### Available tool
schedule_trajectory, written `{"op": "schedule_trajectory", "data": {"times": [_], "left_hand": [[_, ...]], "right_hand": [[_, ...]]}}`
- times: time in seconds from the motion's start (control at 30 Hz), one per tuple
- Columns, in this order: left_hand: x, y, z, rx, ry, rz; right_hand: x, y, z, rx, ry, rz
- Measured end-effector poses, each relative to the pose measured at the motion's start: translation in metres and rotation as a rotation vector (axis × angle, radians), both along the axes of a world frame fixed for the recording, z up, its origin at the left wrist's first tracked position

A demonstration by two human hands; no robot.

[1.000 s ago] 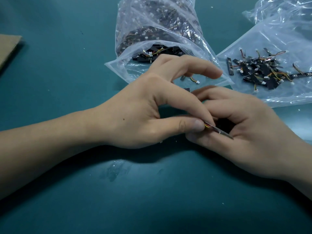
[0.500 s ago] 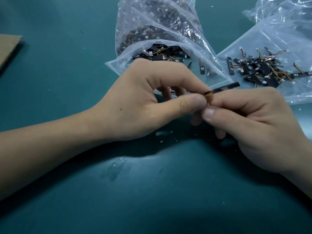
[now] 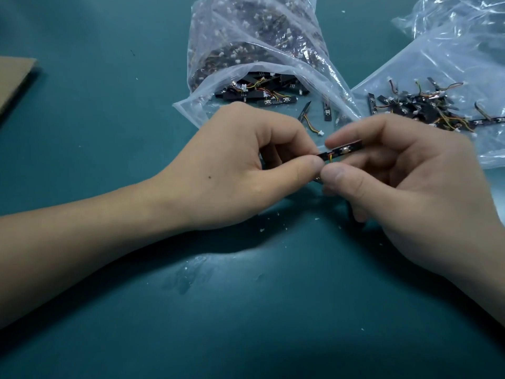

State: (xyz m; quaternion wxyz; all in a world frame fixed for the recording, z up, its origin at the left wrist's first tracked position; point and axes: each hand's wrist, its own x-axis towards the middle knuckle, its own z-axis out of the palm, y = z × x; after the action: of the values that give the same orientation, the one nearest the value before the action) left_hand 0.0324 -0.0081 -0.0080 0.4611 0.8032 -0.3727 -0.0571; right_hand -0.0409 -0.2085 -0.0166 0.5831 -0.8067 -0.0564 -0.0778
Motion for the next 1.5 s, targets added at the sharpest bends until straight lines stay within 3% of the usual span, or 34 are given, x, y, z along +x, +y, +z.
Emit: {"op": "schedule_trajectory", "data": {"times": [0.53, 0.93, 1.5], "left_hand": [[-0.0031, -0.0046, 0.0015, 0.047, -0.036, 0.115], [-0.0013, -0.0038, 0.0009, -0.012, 0.053, 0.029], [-0.0047, -0.0040, 0.0024, 0.073, -0.091, -0.013]], "right_hand": [[0.0013, 0.0055, 0.0018, -0.111, -0.035, -0.245], [-0.0005, 0.0017, 0.0020, -0.129, -0.025, -0.012], [-0.0003, 0.0015, 0.0021, -0.223, -0.060, -0.012]]}}
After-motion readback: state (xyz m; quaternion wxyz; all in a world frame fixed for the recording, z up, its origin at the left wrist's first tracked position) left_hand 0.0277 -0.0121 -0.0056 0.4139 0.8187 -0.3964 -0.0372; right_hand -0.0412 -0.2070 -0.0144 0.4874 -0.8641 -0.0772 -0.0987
